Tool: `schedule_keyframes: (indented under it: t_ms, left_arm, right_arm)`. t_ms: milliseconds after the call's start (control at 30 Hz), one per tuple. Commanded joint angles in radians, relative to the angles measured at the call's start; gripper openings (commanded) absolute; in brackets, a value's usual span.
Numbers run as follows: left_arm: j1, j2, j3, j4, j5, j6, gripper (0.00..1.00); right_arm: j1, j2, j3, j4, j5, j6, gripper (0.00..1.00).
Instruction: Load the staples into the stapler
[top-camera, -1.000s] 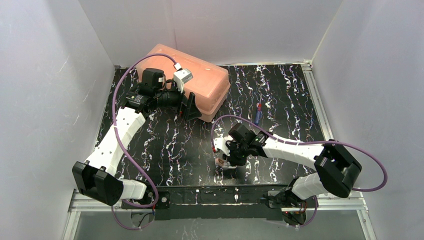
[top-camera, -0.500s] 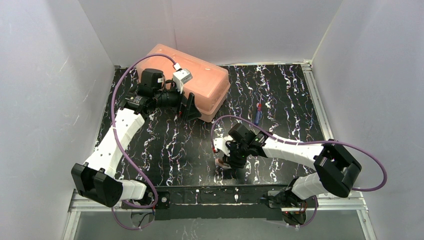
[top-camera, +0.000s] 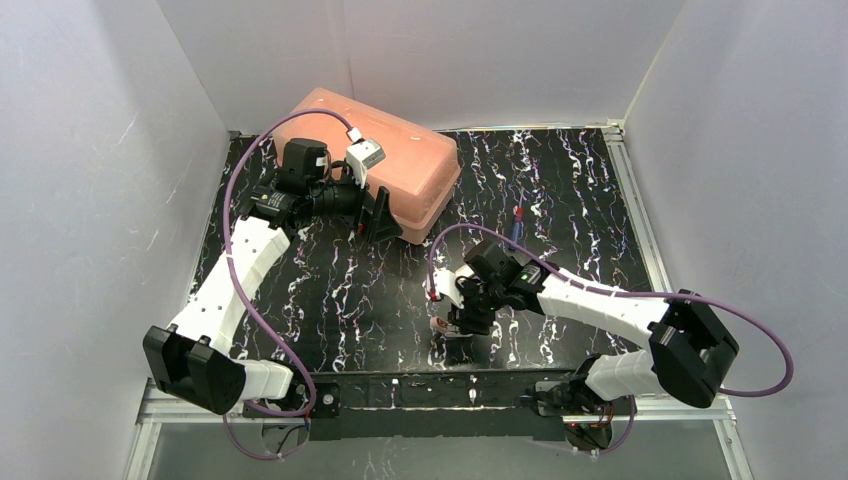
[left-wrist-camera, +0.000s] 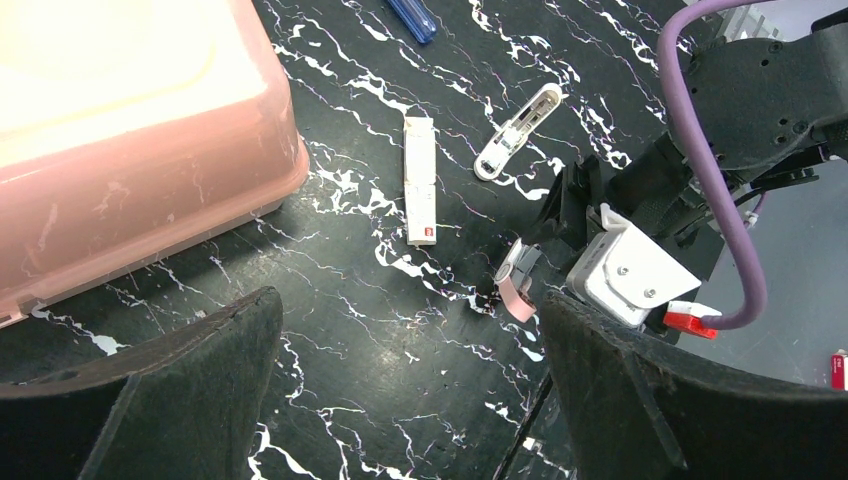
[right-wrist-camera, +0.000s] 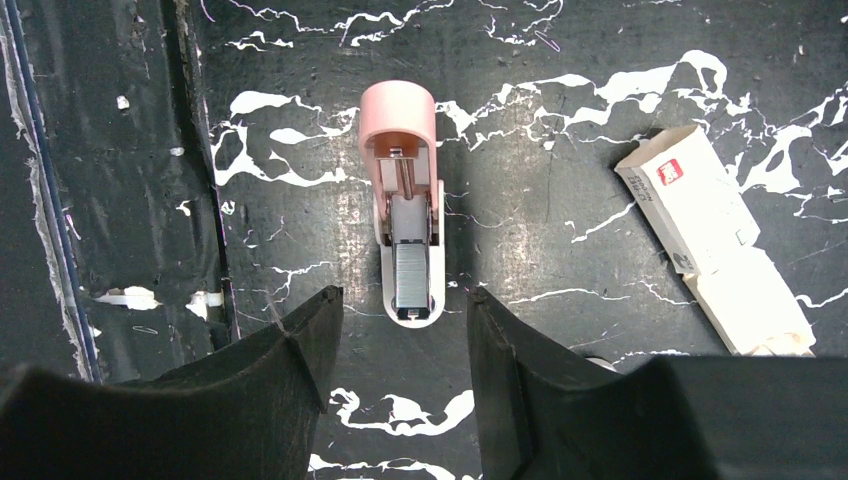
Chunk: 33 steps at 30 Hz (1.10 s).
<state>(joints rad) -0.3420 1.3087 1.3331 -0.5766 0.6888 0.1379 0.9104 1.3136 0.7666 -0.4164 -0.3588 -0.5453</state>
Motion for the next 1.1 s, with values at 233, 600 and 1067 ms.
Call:
schedule_keyframes:
  t_ms: [233, 600, 1067]
  left_arm:
    - [0.007, -0.031, 0.005, -0.004, 0.013, 0.009, 0.98]
    - [0.008, -0.035, 0.000, -0.001, 0.020, 0.009, 0.98]
    - [0.006, -0.036, 0.000, -0.002, 0.020, 0.010, 0.99]
  right_arm:
    - [-0.006, 0.079, 0.062, 0.047, 0.036, 0.038, 0.52]
    - [-0.013, 0.090, 0.054, 0.061, 0.072, 0.036, 0.49]
    - [-0.018, 0.125, 0.050, 0.038, 0.088, 0.027, 0.48]
